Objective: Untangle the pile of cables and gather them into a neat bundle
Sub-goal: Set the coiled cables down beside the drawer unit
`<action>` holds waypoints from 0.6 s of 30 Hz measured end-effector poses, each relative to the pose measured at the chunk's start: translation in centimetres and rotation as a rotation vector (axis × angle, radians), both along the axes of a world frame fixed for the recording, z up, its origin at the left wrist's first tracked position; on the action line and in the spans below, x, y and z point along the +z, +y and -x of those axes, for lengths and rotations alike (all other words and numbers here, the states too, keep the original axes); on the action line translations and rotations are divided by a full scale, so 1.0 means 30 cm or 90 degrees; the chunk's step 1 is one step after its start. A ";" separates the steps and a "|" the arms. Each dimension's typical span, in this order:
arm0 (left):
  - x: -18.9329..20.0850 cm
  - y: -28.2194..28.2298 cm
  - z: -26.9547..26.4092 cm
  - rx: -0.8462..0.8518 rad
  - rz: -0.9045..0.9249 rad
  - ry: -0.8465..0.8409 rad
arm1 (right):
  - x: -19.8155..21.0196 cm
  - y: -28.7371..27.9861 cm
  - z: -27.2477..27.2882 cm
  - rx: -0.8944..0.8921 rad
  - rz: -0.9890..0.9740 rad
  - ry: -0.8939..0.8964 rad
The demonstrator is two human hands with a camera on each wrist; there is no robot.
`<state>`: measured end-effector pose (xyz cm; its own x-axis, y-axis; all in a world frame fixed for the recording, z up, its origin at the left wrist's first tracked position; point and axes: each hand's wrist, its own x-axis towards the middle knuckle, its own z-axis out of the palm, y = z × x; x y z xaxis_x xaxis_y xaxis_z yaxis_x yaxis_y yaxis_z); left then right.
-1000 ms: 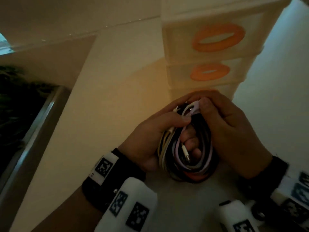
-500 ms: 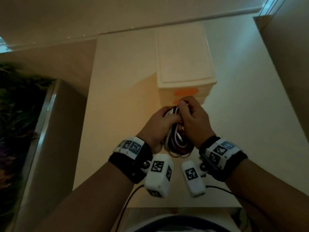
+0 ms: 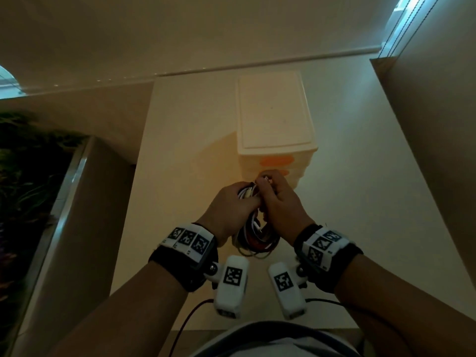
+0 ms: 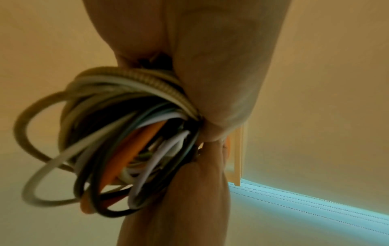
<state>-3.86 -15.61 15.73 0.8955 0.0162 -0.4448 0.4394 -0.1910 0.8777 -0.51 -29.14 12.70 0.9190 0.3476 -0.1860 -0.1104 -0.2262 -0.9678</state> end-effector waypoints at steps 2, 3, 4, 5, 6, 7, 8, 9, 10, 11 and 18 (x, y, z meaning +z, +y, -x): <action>-0.007 0.020 0.010 0.028 0.015 -0.005 | 0.027 -0.012 -0.002 0.018 -0.064 0.074; -0.012 0.034 0.018 0.038 0.033 0.002 | 0.037 -0.021 -0.004 0.020 -0.091 0.127; -0.018 0.047 0.026 0.044 0.049 0.008 | 0.043 -0.032 -0.009 0.020 -0.116 0.191; -0.026 0.059 0.034 0.047 0.063 0.016 | 0.041 -0.042 -0.016 0.021 -0.135 0.256; -0.035 0.069 0.043 0.049 0.083 0.026 | 0.034 -0.051 -0.024 0.025 -0.147 0.312; -0.043 0.075 0.053 0.051 0.110 0.035 | 0.021 -0.062 -0.031 0.025 -0.155 0.362; -0.051 0.080 0.059 0.055 0.140 0.043 | 0.011 -0.071 -0.038 0.020 -0.166 0.412; -0.061 0.086 0.064 0.063 0.169 0.051 | -0.003 -0.082 -0.042 0.009 -0.182 0.463; -0.070 0.092 0.067 0.075 0.195 0.060 | -0.018 -0.091 -0.041 -0.008 -0.201 0.505; -0.077 0.099 0.069 0.086 0.216 0.069 | -0.034 -0.098 -0.037 -0.025 -0.212 0.527; -0.101 0.140 0.078 0.110 0.233 0.085 | -0.180 -0.086 -0.037 -0.213 -0.193 0.497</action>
